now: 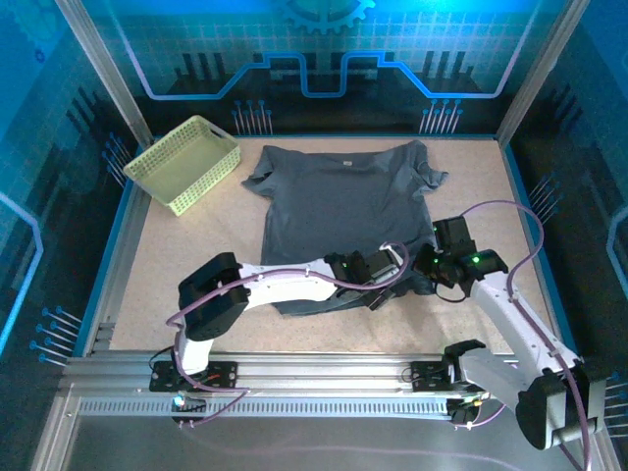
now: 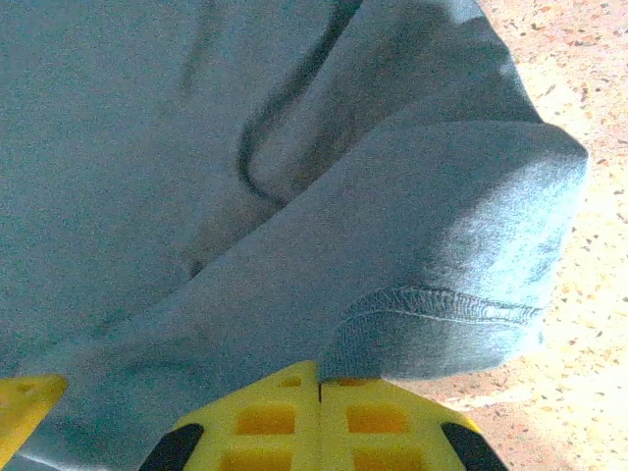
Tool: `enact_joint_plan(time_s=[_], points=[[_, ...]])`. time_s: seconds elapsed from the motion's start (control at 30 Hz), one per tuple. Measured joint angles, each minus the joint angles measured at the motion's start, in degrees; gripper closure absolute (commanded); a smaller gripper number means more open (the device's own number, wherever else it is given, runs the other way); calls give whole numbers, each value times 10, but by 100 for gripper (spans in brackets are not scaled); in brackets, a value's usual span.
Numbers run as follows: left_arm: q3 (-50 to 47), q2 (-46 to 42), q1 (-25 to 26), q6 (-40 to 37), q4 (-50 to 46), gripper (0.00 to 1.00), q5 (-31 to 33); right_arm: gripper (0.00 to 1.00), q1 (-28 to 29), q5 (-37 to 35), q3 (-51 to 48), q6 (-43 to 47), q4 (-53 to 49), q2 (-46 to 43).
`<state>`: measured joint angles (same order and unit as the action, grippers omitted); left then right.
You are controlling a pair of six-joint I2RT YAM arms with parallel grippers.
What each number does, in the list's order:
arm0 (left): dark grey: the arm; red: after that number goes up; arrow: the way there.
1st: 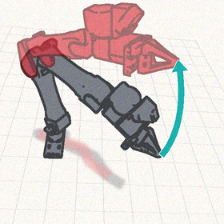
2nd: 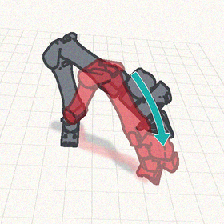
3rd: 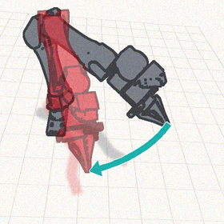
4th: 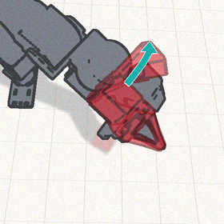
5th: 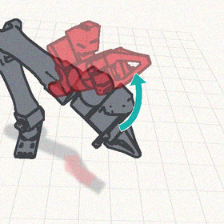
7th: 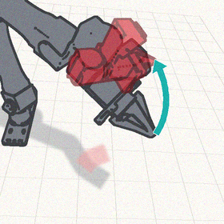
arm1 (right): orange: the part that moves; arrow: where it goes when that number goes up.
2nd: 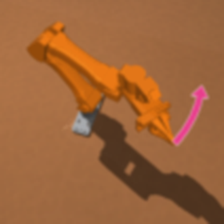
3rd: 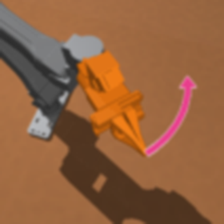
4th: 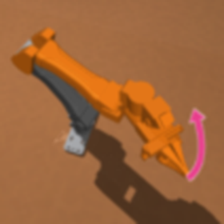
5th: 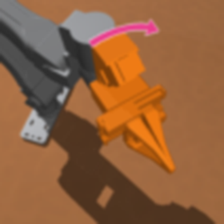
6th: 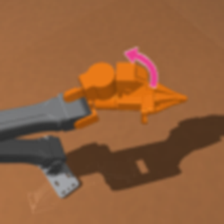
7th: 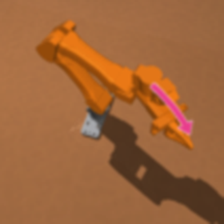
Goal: Fold the inside-out t-shirt
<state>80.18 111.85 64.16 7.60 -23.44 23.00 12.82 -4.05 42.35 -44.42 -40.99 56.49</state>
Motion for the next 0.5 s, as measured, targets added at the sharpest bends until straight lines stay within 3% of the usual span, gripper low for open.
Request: enact_joint_plan(time_s=[0.1,0.2,0.4,0.5], points=[[-5,3,-3,0,0,19,13,98,0,0,12,0,-9,-8],[-9,3,-7,8,-1,30,28,98,0,-1,24,0,-16,-11],[-37,-5,-24,19,2,64,55,99,-14,-13,33,10,-27,-12],[-46,-18,-31,19,-1,87,62,98,-31,-16,34,22,-29,-12]])
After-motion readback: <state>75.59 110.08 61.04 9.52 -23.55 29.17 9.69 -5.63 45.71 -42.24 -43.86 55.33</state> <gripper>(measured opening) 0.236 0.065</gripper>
